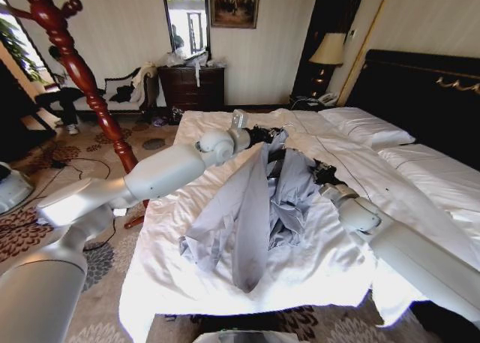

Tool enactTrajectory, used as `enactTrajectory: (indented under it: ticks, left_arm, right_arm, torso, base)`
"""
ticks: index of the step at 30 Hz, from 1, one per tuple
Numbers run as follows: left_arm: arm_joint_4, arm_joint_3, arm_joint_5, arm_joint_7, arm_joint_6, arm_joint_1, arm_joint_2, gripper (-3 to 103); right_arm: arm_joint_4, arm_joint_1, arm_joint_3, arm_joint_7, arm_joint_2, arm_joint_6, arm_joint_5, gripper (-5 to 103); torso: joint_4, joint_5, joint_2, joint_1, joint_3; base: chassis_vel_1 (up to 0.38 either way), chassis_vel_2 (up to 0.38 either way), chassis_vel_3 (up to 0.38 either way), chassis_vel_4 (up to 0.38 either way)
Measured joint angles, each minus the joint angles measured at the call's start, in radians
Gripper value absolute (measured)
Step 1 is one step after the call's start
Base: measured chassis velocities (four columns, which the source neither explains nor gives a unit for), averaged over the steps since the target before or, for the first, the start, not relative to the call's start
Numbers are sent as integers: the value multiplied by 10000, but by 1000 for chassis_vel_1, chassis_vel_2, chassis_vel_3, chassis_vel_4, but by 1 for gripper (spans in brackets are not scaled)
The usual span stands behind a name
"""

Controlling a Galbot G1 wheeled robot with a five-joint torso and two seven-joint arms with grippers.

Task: Pick up the clothes from the bed and hang them on the clothes hanger.

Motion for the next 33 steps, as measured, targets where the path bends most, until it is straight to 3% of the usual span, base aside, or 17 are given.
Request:
enactTrajectory:
  ticks: [5, 24, 30, 33]
  left_arm:
    - [-196, 179, 694, 196, -155, -158, -96, 0]
    - [-1632, 218, 785, -140, -164, 398, 675, 0]
    - [-1575, 241, 1009, -185, -198, 387, 370, 0]
    - [-1236, 372, 1510, -161, -249, 280, -81, 0]
  right_arm:
    - [-47, -98, 16, 14, -49, -351, 447, 15]
    - [-736, 136, -201, 178, 222, -1286, 1600, 15]
    - [-914, 813, -948, 176, 543, -1649, 1839, 15]
    - [-966, 1142, -1310, 172, 649, -1793, 1914, 15]
  torso:
    - [-3, 1, 0, 0, 0]
    - [-3, -2, 0, -1, 0]
    - [0, 0, 0, -1, 0]
    - [-3, 0, 0, 0, 0]
  base:
    - [0, 0, 0, 0]
    - [0, 0, 0, 0]
    - [0, 0, 0, 0]
    - [0, 0, 0, 0]
